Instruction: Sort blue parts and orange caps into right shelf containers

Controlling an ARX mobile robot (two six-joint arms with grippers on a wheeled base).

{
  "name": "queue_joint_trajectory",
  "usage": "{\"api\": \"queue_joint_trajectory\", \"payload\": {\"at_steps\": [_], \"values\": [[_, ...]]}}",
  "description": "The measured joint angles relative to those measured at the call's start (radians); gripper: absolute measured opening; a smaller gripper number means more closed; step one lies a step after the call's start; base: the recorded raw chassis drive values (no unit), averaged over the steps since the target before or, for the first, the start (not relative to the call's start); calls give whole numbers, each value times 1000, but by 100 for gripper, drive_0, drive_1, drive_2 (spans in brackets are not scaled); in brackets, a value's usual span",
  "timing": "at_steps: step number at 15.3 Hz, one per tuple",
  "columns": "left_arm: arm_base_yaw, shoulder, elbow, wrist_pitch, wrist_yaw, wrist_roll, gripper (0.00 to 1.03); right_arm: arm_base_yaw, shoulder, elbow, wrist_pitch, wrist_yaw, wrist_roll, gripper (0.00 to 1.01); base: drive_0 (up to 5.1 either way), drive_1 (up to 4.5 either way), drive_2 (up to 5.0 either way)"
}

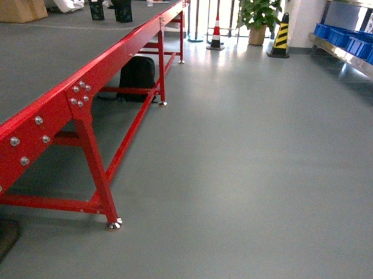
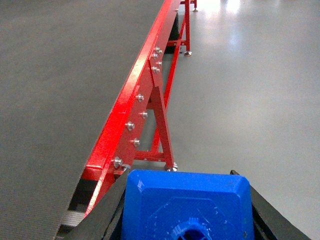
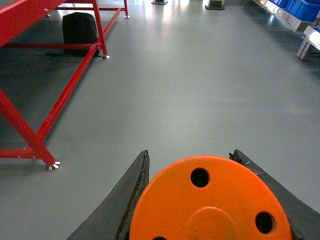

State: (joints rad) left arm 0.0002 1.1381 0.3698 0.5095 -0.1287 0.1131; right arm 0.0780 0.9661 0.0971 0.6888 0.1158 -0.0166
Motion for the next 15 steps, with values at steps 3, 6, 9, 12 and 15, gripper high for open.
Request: {"api": "queue_joint_trajectory", "payload": {"at_steps": [3,6,9,12,15], "values": [[-1,-1,0,2,2,0,44,0,0,0,0,0,0,42,503,-320,-138],[-1,0,0,1,2,0,44,0,0,0,-2,0,0,42,505,-317,-135],[-1,0,0,0,2,0,44,0,0,0,-2,0,0,42,488,-333,-154],[-1,0,0,0,2,0,44,-1,0,0,-3,2,0,42,499,-322,-143],[-1,0,0,0,1,0,44,0,0,0,-3,2,0,42,492,-271,-212]]}}
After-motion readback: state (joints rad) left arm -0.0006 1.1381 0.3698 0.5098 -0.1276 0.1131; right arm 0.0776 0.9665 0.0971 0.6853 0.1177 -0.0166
